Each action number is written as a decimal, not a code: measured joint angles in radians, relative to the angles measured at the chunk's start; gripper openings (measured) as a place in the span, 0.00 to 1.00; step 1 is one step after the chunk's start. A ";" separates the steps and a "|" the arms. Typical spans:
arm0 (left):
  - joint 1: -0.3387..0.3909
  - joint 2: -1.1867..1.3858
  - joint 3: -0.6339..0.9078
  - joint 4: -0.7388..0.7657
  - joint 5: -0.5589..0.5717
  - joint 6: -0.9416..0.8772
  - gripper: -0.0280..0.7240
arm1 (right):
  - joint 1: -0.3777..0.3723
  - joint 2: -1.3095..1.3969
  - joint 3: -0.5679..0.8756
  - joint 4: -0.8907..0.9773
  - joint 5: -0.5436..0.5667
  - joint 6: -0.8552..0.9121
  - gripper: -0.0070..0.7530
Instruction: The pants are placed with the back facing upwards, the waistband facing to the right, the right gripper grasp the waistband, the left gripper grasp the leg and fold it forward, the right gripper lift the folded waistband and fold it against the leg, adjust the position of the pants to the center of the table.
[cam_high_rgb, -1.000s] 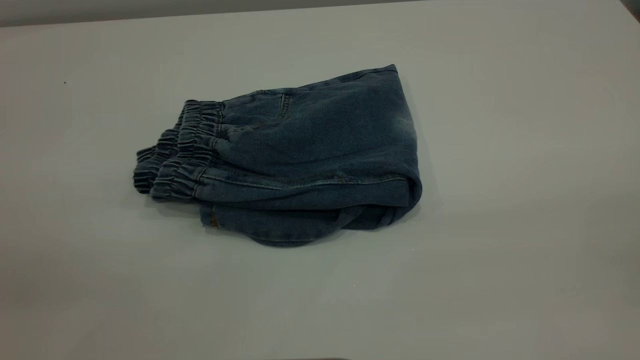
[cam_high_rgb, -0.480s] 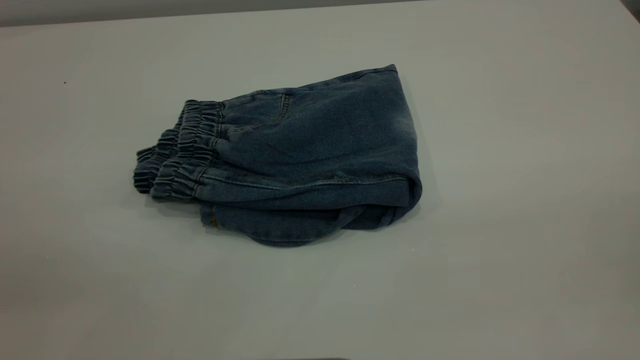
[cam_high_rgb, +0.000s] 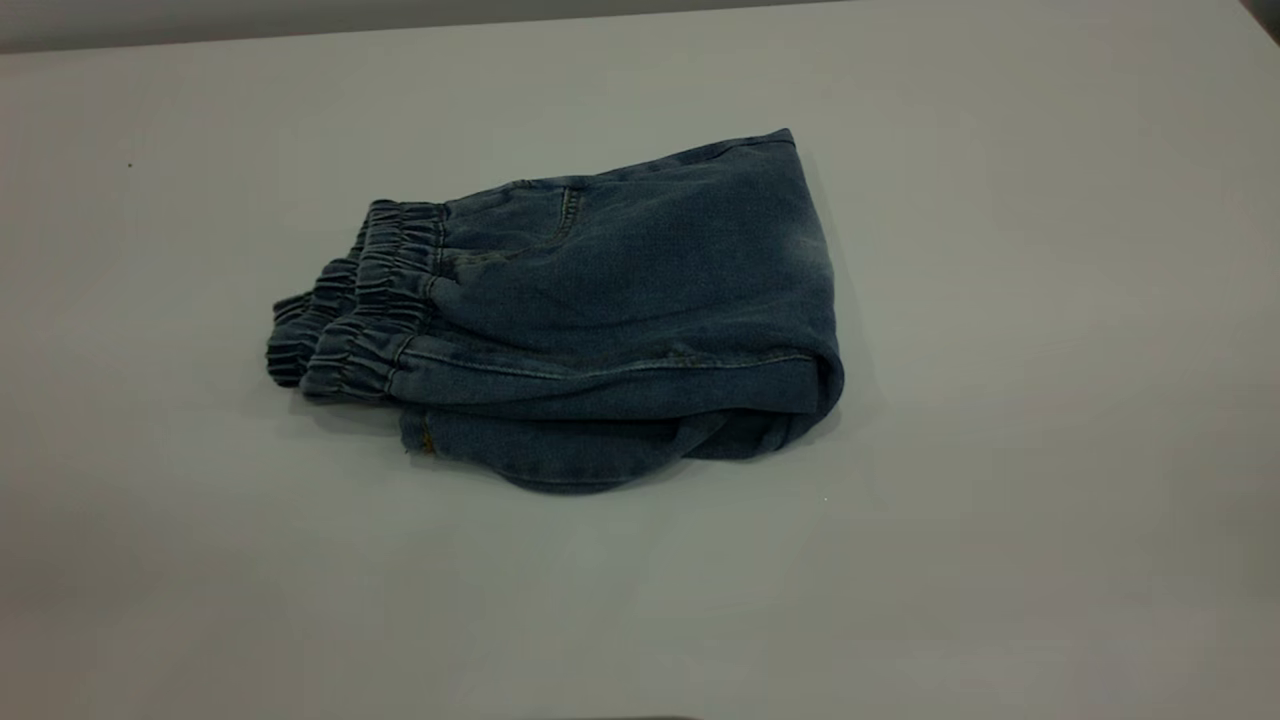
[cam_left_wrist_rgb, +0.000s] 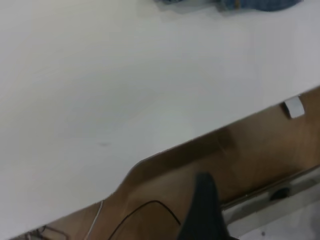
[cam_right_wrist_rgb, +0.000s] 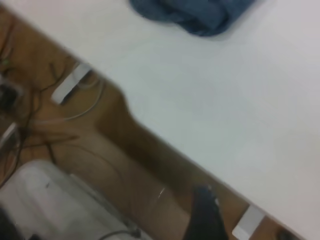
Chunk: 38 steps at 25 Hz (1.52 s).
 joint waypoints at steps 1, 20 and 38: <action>0.030 0.000 0.000 0.000 0.000 0.000 0.72 | -0.042 0.000 0.000 0.000 0.000 0.000 0.58; 0.423 -0.063 0.000 0.000 0.000 -0.001 0.72 | -0.622 -0.243 0.004 0.004 0.005 -0.001 0.58; 0.423 -0.320 0.000 0.000 0.008 -0.001 0.72 | -0.622 -0.251 0.004 0.001 0.006 -0.002 0.58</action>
